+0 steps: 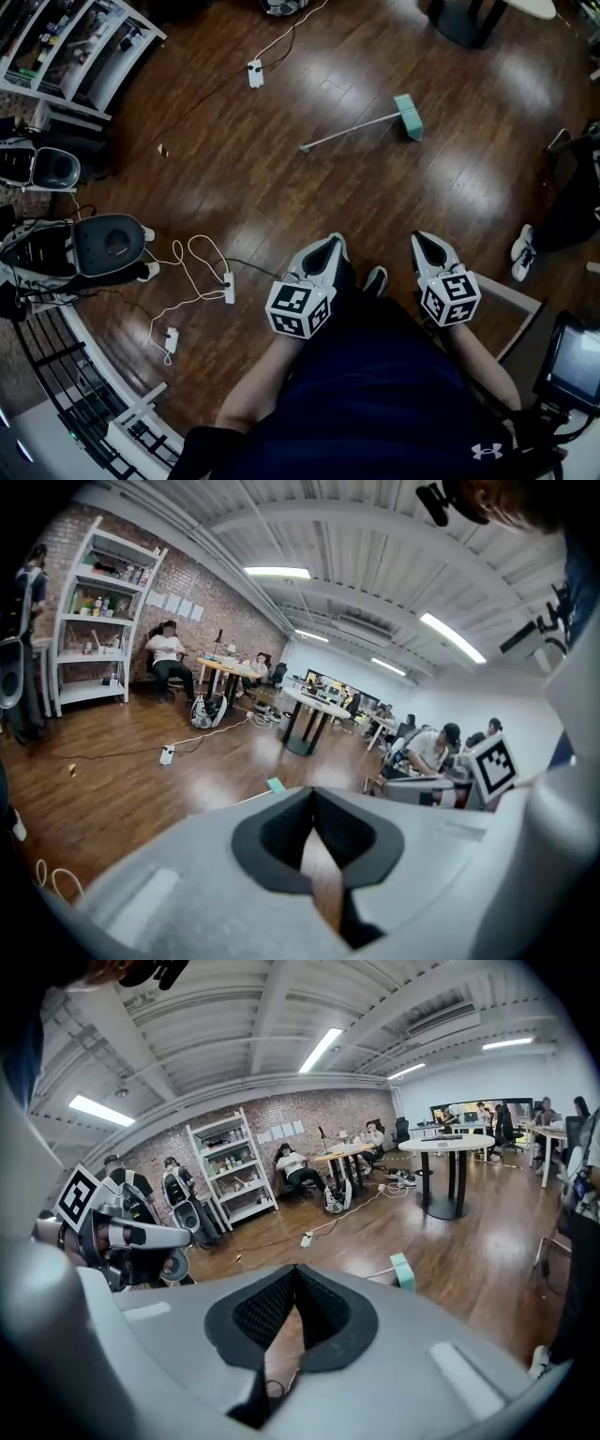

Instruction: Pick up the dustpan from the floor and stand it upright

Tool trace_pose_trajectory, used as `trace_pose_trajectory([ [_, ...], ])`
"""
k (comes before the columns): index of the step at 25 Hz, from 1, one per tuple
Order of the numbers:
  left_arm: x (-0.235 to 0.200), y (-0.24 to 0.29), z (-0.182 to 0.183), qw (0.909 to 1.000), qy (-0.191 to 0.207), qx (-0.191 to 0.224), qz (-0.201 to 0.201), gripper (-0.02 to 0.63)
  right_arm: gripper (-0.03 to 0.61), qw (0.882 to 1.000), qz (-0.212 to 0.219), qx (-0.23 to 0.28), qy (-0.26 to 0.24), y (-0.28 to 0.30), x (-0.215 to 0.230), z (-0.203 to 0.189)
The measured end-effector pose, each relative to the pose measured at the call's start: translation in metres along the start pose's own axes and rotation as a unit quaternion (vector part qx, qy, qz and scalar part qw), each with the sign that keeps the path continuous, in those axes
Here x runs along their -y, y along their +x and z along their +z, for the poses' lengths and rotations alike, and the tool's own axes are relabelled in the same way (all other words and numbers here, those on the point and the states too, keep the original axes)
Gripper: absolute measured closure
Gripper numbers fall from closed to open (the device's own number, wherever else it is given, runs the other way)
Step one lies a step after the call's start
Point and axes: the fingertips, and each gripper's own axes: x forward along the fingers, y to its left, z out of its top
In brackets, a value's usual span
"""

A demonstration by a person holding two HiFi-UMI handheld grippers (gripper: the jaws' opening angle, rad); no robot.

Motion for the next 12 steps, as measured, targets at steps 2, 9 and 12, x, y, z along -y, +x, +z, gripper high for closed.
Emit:
trace_pose_trajectory([
  [2,-0.018,0.009,0.009,1.0000,-0.007,-0.002,-0.002,0.609,0.568,1.000,-0.005,-0.007,-0.001,0.015,0.002,0.011],
  [9,-0.062,0.040,0.021,0.9986,-0.009,-0.036,-0.037,0.609,0.568,1.000,-0.024,-0.016,-0.009,0.070,-0.005,0.040],
  [12,-0.072,0.053,0.034,0.9975,-0.006,-0.039,-0.059,0.609,0.568,0.999,-0.031,-0.010,-0.010,0.087,-0.010,0.058],
])
